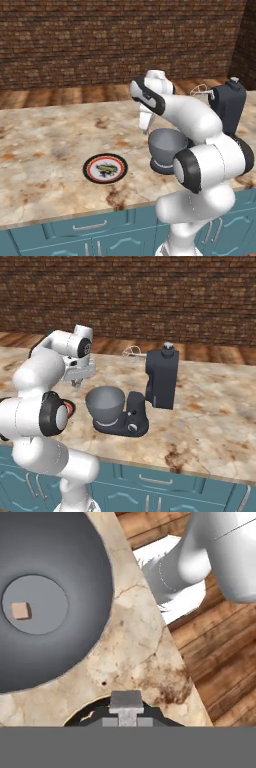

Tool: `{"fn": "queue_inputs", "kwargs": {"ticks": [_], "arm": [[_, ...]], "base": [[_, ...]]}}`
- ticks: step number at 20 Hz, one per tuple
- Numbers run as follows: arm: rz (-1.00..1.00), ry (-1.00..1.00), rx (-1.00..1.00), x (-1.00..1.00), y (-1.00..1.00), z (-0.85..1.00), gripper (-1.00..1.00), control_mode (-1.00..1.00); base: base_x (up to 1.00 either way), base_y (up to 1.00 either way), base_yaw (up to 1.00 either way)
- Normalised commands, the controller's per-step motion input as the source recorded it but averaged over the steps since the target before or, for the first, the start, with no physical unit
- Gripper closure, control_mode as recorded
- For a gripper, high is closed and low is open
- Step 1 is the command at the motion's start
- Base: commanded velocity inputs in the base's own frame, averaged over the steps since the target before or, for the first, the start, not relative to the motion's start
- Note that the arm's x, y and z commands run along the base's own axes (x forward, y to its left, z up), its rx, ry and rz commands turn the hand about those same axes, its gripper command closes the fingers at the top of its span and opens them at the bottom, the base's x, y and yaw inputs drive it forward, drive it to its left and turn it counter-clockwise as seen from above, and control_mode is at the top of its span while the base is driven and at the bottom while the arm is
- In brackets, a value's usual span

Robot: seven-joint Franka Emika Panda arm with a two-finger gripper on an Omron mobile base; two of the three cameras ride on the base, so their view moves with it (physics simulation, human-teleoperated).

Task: Add butter and sugar cubes to the stand mixer bowl and then turn on the stand mixer to begin making frosting.

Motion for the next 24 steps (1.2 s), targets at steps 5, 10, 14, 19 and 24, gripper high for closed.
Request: {"fn": "queue_inputs", "kwargs": {"ticks": [5, 10, 14, 19, 24], "arm": [[-0.18, 0.00, -0.21, 0.09, -0.58, 0.00, 1.00, -1.00], [-0.10, -0.15, -0.07, 0.00, -0.29, -0.10, 1.00, -1.00], [-0.03, -0.33, 0.00, 0.00, -0.20, -0.40, 1.00, -1.00], [-0.05, -0.25, 0.00, -0.02, -0.24, -0.72, 1.00, -1.00], [-0.09, -0.03, 0.00, 0.23, -0.24, -0.48, 1.00, -1.00]], "base": [[0.00, 0.00, 0.00], [0.00, 0.00, 0.00], [0.00, 0.00, 0.00], [0.00, 0.00, 0.00], [0.00, 0.00, 0.00]]}}
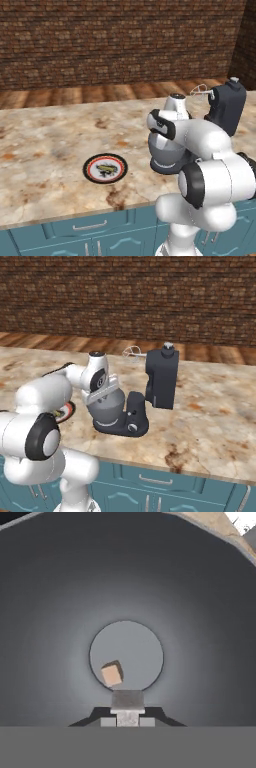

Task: Add butter and sugar cubes to the stand mixer bowl and then turn on the stand mixer to begin making frosting.

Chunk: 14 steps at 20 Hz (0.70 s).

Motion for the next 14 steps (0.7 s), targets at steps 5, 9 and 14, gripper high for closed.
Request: {"fn": "queue_inputs", "kwargs": {"ticks": [5, 9, 14], "arm": [[-0.12, 0.00, 0.00, 0.57, -0.31, -0.32, 1.00, -1.00], [-0.10, 0.00, 0.00, 0.38, -0.22, -0.25, -1.00, -1.00], [-0.05, -0.01, 0.00, -0.11, -0.03, -0.27, -1.00, -1.00]], "base": [[0.00, 0.00, 0.00], [0.00, 0.00, 0.00], [0.00, 0.00, 0.00]]}}
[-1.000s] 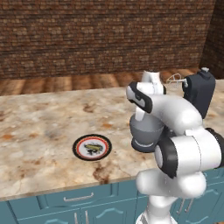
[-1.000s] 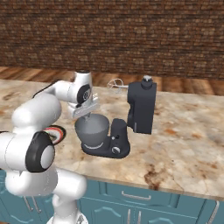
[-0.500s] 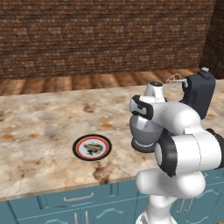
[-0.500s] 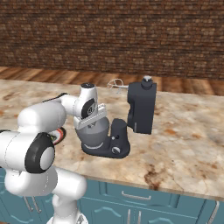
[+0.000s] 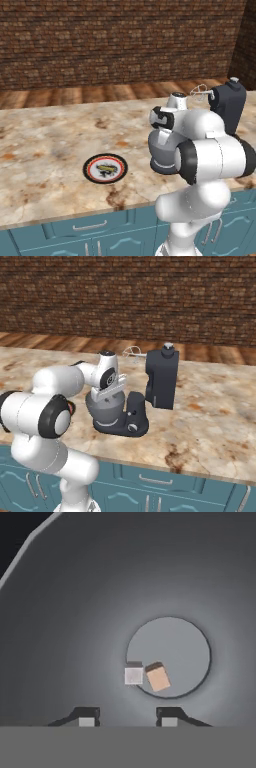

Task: Add butter and sugar cubes to the stand mixer bowl and then turn on the stand mixer to begin making frosting.

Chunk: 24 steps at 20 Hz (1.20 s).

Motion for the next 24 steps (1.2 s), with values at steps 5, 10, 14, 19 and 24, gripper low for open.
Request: {"fn": "queue_inputs", "kwargs": {"ticks": [5, 10, 14, 19, 24], "arm": [[-0.03, -0.08, 0.00, -0.26, 0.07, 0.29, -1.00, -1.00], [0.00, -0.05, 0.01, -0.44, 0.60, 1.00, -1.00, -1.00], [-0.04, 0.02, 0.00, -0.42, 0.68, 0.87, -1.00, -1.00], [-0.09, 0.08, 0.01, -0.49, 0.89, 0.19, -1.00, -1.00], [-0.10, 0.06, 0.00, -0.36, 0.87, 0.00, -1.00, -1.00]], "base": [[0.00, 0.00, 0.00], [0.00, 0.00, 0.00], [0.00, 0.00, 0.00], [0.00, 0.00, 0.00], [0.00, 0.00, 0.00]]}}
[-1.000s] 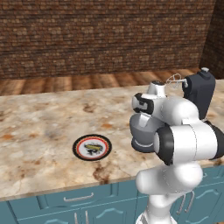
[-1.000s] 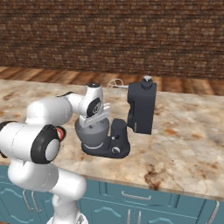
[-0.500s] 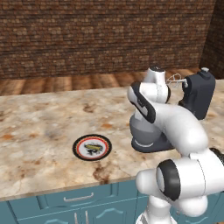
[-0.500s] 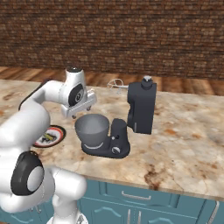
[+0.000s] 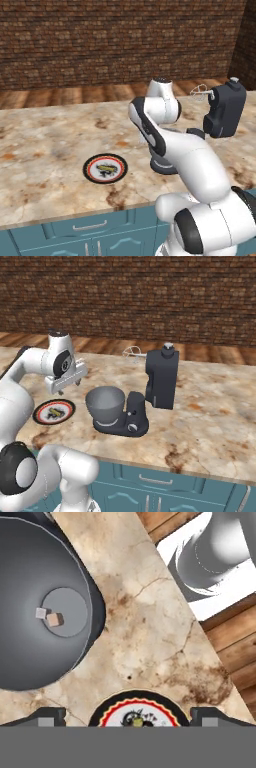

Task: Add butter and sugar cubes to the stand mixer bowl and then turn on the stand mixer to begin making frosting.

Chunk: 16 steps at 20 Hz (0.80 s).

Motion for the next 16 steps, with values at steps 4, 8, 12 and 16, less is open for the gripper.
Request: {"fn": "queue_inputs", "kwargs": {"ticks": [4, 8, 12, 16], "arm": [[0.00, 0.04, 0.00, -0.06, 0.86, 0.00, -1.00, -1.00], [0.21, 0.07, 0.00, 0.16, 0.89, -0.09, -1.00, -1.00], [0.04, 0.07, 0.00, 0.12, 0.89, -0.38, -1.00, -1.00], [0.00, 0.07, 0.00, 0.26, 0.58, -0.56, -1.00, -1.00]], "base": [[0.00, 0.00, 0.00], [0.00, 0.00, 0.00], [0.00, 0.00, 0.00], [0.00, 0.00, 0.00]]}}
